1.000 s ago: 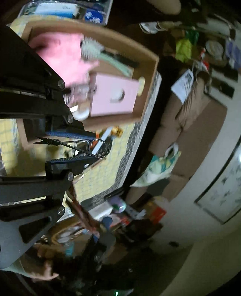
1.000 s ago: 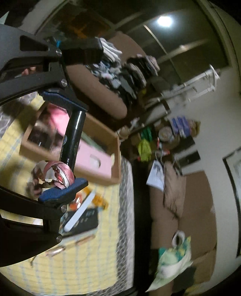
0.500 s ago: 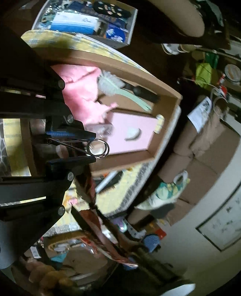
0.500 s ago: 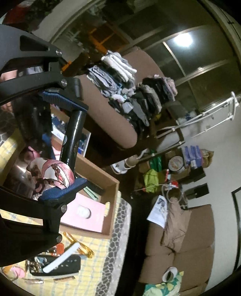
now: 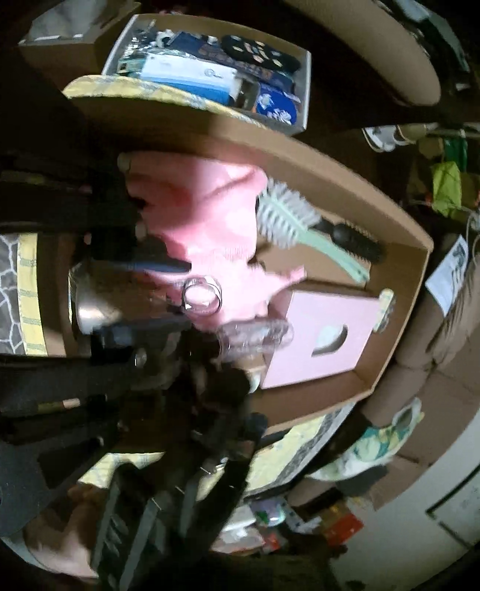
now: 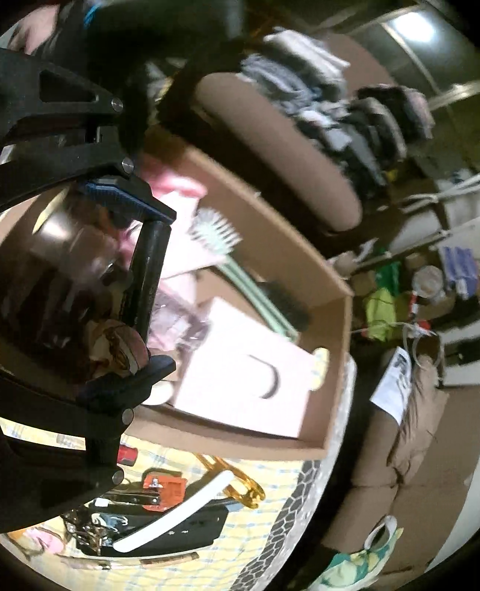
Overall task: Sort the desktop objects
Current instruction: 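Carry the wire clip and scrunchie into the cardboard box and release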
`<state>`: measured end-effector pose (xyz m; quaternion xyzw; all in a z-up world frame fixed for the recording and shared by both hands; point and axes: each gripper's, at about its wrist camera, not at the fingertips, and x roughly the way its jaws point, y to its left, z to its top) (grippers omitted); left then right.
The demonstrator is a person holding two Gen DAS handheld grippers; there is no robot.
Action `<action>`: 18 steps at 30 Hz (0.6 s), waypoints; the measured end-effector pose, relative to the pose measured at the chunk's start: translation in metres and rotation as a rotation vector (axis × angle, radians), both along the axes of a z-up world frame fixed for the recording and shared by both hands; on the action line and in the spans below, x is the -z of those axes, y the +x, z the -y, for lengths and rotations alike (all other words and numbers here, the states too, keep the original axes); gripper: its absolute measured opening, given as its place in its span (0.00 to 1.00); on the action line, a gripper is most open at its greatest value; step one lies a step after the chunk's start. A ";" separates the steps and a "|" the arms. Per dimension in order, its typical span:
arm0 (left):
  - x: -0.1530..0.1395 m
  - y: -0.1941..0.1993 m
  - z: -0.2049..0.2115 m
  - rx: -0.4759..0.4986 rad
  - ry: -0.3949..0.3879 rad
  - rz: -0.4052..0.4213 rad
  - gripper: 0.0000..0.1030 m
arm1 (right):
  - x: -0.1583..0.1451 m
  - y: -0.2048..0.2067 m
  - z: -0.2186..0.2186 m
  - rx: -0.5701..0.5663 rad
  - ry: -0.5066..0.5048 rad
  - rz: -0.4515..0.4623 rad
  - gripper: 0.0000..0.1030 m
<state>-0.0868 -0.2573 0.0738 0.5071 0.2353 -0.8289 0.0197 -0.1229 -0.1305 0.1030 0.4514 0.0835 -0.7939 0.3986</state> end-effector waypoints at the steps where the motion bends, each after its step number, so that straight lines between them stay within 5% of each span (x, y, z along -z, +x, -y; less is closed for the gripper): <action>1: 0.000 0.003 0.002 -0.013 -0.004 0.002 0.32 | 0.003 0.002 0.001 -0.013 0.015 -0.004 0.73; 6: -0.007 0.012 0.016 -0.056 0.025 -0.025 0.40 | 0.002 0.004 -0.007 -0.021 0.005 0.020 0.76; 10: -0.017 0.015 0.026 -0.086 0.066 -0.060 0.46 | 0.002 -0.002 -0.014 -0.016 -0.030 0.177 0.86; 18: -0.032 0.017 0.023 -0.081 0.080 -0.096 0.49 | -0.023 -0.002 -0.030 0.035 -0.077 0.273 0.89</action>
